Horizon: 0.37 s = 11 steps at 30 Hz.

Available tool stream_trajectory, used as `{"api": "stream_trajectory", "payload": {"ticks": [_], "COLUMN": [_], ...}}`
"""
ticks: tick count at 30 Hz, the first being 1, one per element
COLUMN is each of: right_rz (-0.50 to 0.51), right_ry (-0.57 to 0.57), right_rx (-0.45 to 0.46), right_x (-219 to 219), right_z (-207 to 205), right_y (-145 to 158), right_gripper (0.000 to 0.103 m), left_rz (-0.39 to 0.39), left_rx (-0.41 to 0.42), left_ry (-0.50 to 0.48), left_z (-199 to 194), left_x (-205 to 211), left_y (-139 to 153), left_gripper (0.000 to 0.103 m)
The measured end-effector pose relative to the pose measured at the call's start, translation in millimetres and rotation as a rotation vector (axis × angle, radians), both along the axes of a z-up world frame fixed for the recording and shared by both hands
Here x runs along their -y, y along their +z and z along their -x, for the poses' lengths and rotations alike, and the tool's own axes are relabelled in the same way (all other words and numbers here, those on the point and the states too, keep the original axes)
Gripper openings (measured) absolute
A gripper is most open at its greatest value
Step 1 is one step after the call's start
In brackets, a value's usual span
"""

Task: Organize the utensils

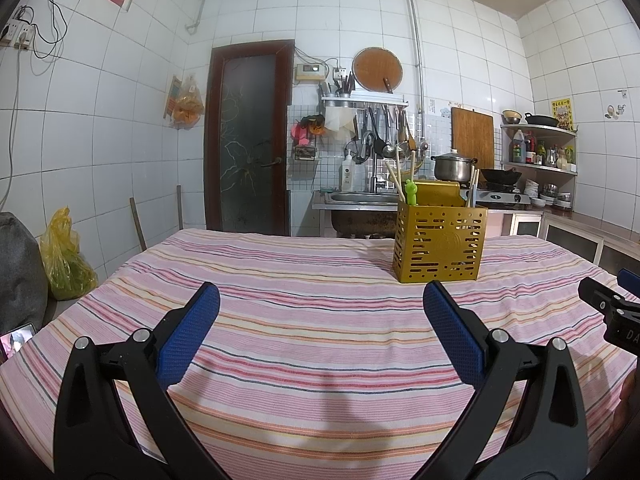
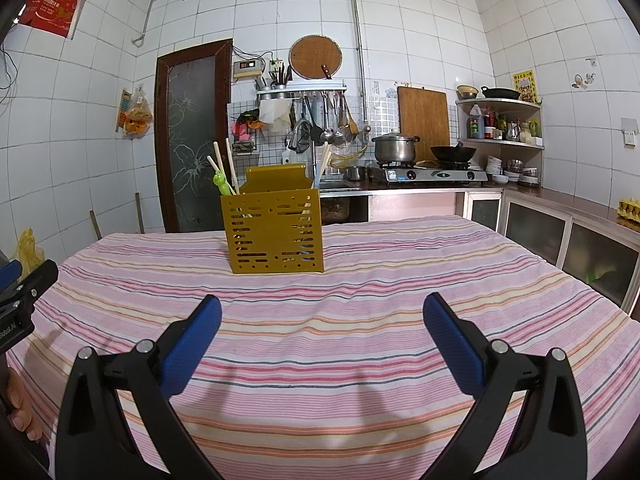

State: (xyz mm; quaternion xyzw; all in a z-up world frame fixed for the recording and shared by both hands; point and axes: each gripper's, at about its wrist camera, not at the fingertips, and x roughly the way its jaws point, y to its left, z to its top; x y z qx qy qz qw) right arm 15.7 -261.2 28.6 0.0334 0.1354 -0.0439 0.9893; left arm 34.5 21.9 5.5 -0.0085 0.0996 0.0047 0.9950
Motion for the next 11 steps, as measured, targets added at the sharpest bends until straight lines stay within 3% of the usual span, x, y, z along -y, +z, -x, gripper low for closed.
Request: {"api": "stream_trajectory", "payload": {"ticks": [11], "right_rz": [-0.003], "right_ry": [-0.002], "right_rx": [0.000], "right_x": [-0.7], "right_z": [0.0], "right_y": [-0.6], "right_gripper": [0.098], "left_rz": [-0.002], "left_rx": [0.000], "left_ry": [-0.002], "left_z": [-0.3], "left_x": [1.3], "left_y": [1.1], "left_gripper": [0.098]}}
